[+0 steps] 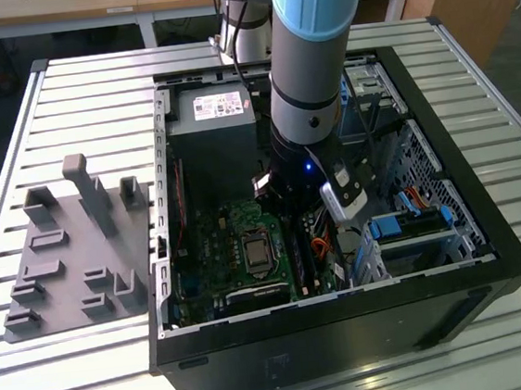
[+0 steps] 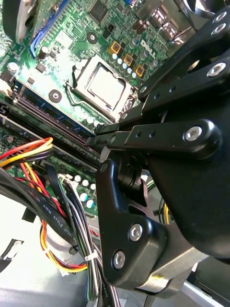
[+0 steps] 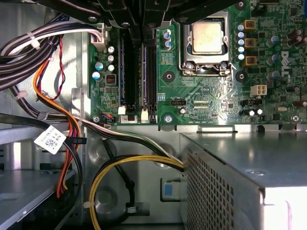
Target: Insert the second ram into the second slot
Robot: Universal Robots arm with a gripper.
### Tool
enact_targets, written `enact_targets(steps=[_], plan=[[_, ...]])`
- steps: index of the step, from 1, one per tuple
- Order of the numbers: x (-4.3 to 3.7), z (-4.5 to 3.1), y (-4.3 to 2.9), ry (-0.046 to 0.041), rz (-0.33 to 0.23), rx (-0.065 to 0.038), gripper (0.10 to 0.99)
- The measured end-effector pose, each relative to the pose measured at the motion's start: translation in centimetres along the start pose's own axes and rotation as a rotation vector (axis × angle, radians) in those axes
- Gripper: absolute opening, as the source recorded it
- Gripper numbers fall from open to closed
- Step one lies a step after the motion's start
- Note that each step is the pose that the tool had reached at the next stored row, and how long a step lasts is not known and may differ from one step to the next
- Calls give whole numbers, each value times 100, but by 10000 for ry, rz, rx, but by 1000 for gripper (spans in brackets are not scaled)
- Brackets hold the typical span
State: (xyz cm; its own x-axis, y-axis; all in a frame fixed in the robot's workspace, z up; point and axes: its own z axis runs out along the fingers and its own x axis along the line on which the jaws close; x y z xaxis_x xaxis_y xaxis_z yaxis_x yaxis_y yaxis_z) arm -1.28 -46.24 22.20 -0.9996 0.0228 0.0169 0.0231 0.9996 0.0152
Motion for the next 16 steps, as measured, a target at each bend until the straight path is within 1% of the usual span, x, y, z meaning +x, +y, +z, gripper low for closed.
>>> enact_targets(steps=[10, 13, 16], plan=[[0, 2, 8, 3, -112, 3, 129], [-1, 35, 8, 3, -116, 2, 129], [0, 39, 8, 5, -116, 3, 129]])
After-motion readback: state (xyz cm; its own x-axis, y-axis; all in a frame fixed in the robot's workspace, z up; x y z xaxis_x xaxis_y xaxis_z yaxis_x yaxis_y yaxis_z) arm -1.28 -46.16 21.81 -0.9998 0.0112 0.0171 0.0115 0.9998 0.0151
